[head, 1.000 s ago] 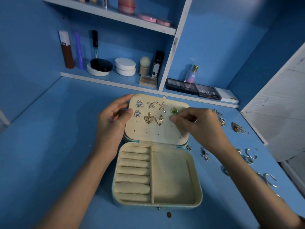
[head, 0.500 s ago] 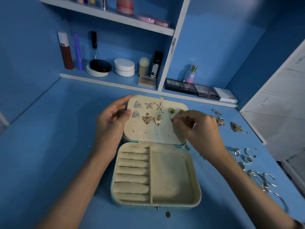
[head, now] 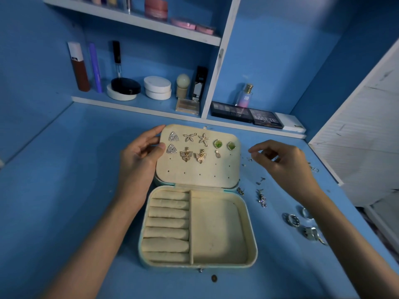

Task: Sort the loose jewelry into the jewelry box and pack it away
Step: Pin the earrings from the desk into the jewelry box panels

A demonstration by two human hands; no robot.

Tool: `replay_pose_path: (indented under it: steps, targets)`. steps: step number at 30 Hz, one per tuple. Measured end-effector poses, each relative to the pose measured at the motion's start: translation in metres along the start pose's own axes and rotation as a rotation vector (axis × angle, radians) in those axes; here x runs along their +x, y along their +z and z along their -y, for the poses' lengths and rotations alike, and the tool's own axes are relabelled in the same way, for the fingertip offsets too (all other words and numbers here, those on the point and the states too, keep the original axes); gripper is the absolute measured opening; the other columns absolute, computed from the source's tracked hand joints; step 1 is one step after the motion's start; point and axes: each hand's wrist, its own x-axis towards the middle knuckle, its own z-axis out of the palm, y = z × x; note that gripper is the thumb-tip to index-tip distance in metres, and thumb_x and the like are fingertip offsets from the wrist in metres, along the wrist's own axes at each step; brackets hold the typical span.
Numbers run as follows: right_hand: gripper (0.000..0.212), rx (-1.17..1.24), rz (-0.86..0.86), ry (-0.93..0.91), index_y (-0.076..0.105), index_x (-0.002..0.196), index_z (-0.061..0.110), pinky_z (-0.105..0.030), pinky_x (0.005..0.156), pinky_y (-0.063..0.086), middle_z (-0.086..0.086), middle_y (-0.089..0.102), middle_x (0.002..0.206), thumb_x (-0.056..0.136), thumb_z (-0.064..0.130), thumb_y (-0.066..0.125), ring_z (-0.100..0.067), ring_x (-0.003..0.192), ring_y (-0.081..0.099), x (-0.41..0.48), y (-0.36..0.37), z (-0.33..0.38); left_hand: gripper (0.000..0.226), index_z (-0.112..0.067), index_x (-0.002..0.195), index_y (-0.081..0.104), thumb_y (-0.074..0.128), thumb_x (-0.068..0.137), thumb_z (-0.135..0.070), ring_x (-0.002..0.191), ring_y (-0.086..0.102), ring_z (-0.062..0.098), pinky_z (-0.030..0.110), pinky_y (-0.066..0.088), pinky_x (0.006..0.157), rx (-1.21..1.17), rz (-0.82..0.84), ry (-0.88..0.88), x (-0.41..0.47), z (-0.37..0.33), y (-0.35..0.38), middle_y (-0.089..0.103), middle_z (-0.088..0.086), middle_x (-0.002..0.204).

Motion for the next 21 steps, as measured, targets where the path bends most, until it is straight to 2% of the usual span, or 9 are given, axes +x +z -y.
replay_pose_path:
  steps: [4,6,9,13,18,21]
  targets:
    - [0.011,-0.103,0.092,0.021,0.070,0.083,0.022,-0.005,0.059,0.038,0.005,0.062,0.067,0.083,0.011,0.068,-0.008,0.068,0.054,-0.002,-0.001,-0.018,0.042,-0.029,0.102,0.064,0.053,0.088,0.009,0.081,0.064,-0.003,0.009,0.047,0.068,0.004,0.001,0.004,0.000,0.001,0.000,0.068,-0.004,0.094]
    - [0.012,-0.168,0.128,0.025,0.071,0.085,0.021,-0.005,0.060,0.038,0.004,0.063,0.070,0.083,0.010,0.067,-0.011,0.067,0.056,-0.003,0.001,-0.026,0.042,-0.028,0.103,0.064,0.052,0.088,0.009,0.080,0.064,-0.003,0.009,0.047,0.068,0.005,0.004,0.011,0.000,0.001,0.000,0.068,-0.004,0.093]
    - [0.014,-0.230,0.115,0.042,0.072,0.089,0.018,-0.003,0.061,0.038,0.003,0.063,0.074,0.084,0.008,0.064,-0.005,0.068,0.056,-0.003,0.003,-0.035,0.042,-0.027,0.105,0.063,0.052,0.088,0.010,0.079,0.063,-0.005,0.009,0.046,0.068,0.007,0.001,0.013,0.000,0.002,0.000,0.067,-0.003,0.092]
    - [0.016,-0.212,0.110,0.072,0.071,0.091,0.014,0.000,0.063,0.038,0.004,0.065,0.081,0.085,0.004,0.061,-0.009,0.071,0.056,0.002,0.005,-0.043,0.041,-0.024,0.107,0.063,0.052,0.088,0.010,0.078,0.063,-0.005,0.009,0.047,0.070,0.003,-0.004,0.015,0.001,0.002,0.001,0.067,-0.003,0.092]
    - [0.014,-0.187,0.153,0.086,0.071,0.093,0.013,0.000,0.062,0.037,-0.004,0.069,0.087,0.085,0.005,0.062,-0.005,0.069,0.055,0.012,0.012,-0.050,0.041,-0.025,0.107,0.063,0.052,0.088,0.010,0.079,0.064,-0.005,0.010,0.048,0.071,0.005,0.002,0.010,0.001,0.002,0.001,0.068,-0.004,0.094]
    - [0.014,-0.193,0.166,0.060,0.071,0.097,0.013,-0.007,0.061,0.037,-0.003,0.065,0.080,0.085,0.010,0.064,-0.011,0.069,0.054,0.017,0.017,-0.051,0.041,-0.024,0.108,0.063,0.052,0.088,0.010,0.079,0.063,-0.005,0.010,0.048,0.071,0.005,-0.002,0.010,0.001,0.001,0.000,0.067,-0.004,0.094]
